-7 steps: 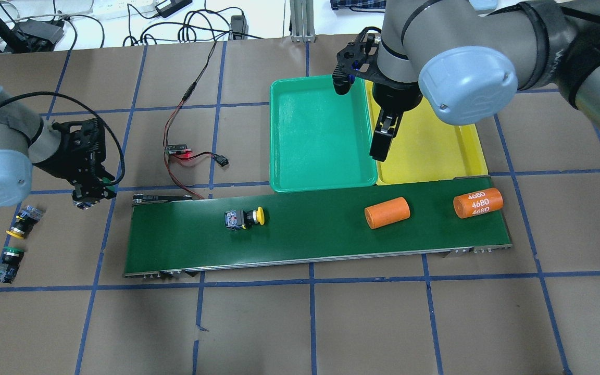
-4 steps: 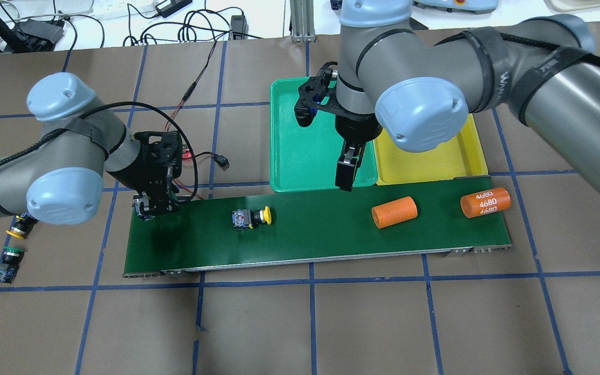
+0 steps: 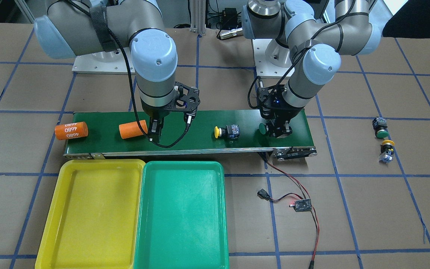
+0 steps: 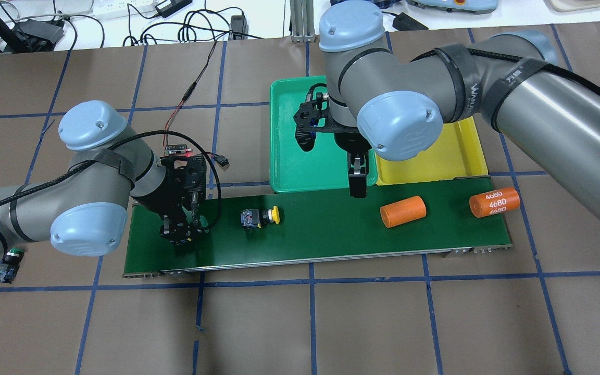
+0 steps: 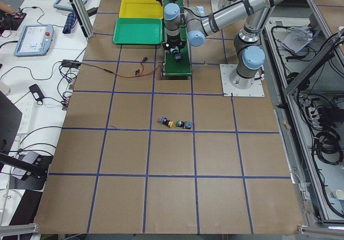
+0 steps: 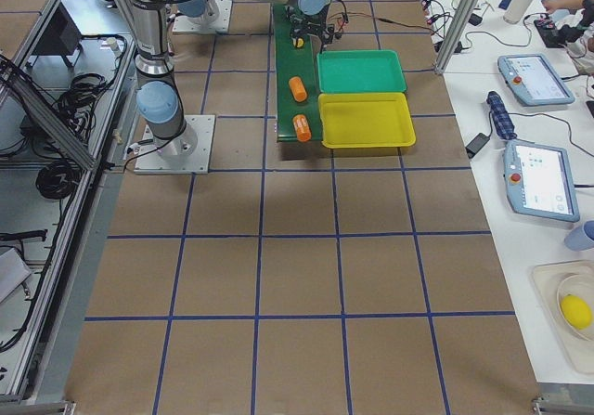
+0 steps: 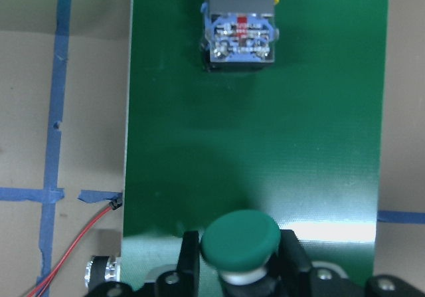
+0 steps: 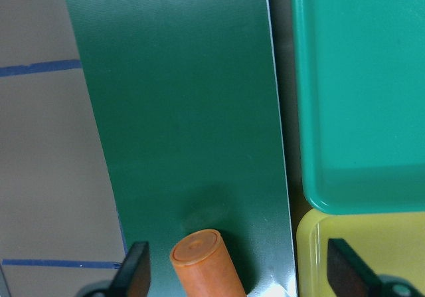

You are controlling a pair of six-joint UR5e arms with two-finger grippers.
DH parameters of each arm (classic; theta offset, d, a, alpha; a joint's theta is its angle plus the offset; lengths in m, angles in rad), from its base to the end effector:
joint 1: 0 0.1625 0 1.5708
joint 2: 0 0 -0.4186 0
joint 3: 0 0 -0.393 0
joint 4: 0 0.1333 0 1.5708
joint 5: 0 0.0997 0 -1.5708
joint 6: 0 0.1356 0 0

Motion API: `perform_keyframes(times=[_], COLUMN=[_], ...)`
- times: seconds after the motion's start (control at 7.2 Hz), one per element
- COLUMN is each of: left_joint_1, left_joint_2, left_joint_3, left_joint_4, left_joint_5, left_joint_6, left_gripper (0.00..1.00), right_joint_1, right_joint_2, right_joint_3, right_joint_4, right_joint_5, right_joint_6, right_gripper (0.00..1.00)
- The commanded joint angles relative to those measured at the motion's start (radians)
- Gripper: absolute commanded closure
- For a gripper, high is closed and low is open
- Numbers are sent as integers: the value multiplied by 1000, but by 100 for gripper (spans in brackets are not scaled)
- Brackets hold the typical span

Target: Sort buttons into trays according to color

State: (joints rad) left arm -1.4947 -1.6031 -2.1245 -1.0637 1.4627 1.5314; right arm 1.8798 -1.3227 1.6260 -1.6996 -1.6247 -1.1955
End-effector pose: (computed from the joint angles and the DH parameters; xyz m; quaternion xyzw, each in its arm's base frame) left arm -0.1148 -0.4397 0.2213 -0.6620 -0.7465 0.0115 0.0658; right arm 0.2881 -0.4880 0.3002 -0.6822 0.7255 0.0902 0.0131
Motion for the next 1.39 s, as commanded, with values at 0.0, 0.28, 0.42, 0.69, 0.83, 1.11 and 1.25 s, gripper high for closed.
perform_keyframes(times=[0.0, 0.28, 0.42, 0.69, 0.83, 1.11, 1.25], left_joint_1=[128, 328, 394, 506, 557, 635, 661], left_joint_2=[5, -24, -56, -139, -199, -326, -363], left_joint_3=[20, 26, 23, 44, 87, 177, 204], left_joint_4=[24, 54, 167, 267, 342, 402, 406], left_joint_5=[-1, -2, -2, -1, -1, -4, -4], left_joint_6=[4, 13, 4, -4, -5, -45, -48], left_gripper=[0, 0, 0, 0, 0, 0, 0], right_joint_1=[-19, -22, -18, -24, -25, -27, -27], right_joint_2=[-6, -6, -9, -64, -85, -89, -89], right_joint_3=[21, 26, 34, 153, 210, 236, 235], right_joint_4=[-2, -72, -60, -107, -232, -252, -259], right_joint_5=[6, 0, 8, 9, 0, 14, 32], right_joint_6=[-73, -72, -56, -67, -64, -59, -62], right_gripper=[6, 6, 10, 11, 10, 5, 0])
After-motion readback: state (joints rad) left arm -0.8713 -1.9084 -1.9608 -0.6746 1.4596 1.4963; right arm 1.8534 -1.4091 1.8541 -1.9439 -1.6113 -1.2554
